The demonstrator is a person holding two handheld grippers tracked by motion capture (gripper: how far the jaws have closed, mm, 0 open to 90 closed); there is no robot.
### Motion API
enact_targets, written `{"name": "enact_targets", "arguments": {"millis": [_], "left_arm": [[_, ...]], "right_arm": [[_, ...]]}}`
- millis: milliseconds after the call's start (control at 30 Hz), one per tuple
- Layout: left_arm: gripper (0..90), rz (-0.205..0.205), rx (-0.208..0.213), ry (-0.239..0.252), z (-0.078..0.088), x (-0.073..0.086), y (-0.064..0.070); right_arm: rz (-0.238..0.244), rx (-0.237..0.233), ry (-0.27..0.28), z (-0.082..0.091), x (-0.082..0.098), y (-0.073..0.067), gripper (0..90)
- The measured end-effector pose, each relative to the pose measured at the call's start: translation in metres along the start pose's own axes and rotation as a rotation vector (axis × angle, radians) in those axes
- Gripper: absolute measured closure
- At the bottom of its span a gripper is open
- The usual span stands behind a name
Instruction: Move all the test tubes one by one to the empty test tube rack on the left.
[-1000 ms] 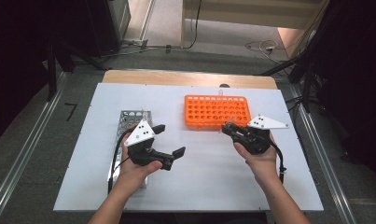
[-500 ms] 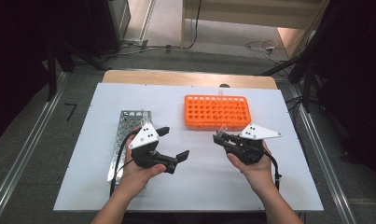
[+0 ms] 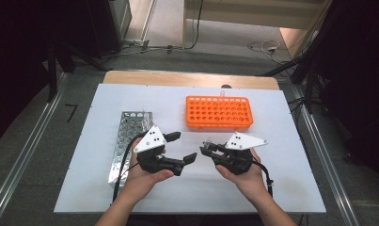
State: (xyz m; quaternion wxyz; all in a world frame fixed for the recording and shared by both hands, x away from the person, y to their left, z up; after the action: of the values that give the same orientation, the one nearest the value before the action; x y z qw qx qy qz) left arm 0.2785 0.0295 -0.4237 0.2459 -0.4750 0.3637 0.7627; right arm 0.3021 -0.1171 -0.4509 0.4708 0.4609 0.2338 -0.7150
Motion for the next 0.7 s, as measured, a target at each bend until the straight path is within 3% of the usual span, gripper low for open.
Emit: {"name": "enact_targets", "arguments": {"millis": [100, 400, 700], "left_arm": [[24.7, 0.010, -0.008, 0.001, -0.001, 0.000, 0.002], [51.5, -0.028, 0.013, -0.012, -0.005, 0.002, 0.012], [64.8, -0.057, 0.029, -0.007, -0.005, 0.001, 0.018]], "right_arm": [[0.011, -0.015, -0.003, -0.003, -0.001, -0.007, 74.4], [0.048, -0.050, -0.015, -0.010, -0.004, -0.023, 74.4], [0.065, -0.070, -0.019, -0.012, -0.006, -0.031, 74.4]]}}
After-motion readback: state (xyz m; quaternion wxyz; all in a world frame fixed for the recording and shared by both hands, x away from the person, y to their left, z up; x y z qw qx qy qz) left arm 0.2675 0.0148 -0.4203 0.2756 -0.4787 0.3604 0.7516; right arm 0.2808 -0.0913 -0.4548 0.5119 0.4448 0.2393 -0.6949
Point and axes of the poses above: each handheld gripper's, and its own axes: z roughly backward along the jaws, x roughly out of its underside, y roughly to its right, the point moved 7 cm from there along -z, roughly forward along the jaws, and after that the axes turned 10 degrees about z, right-handed, at the moved point
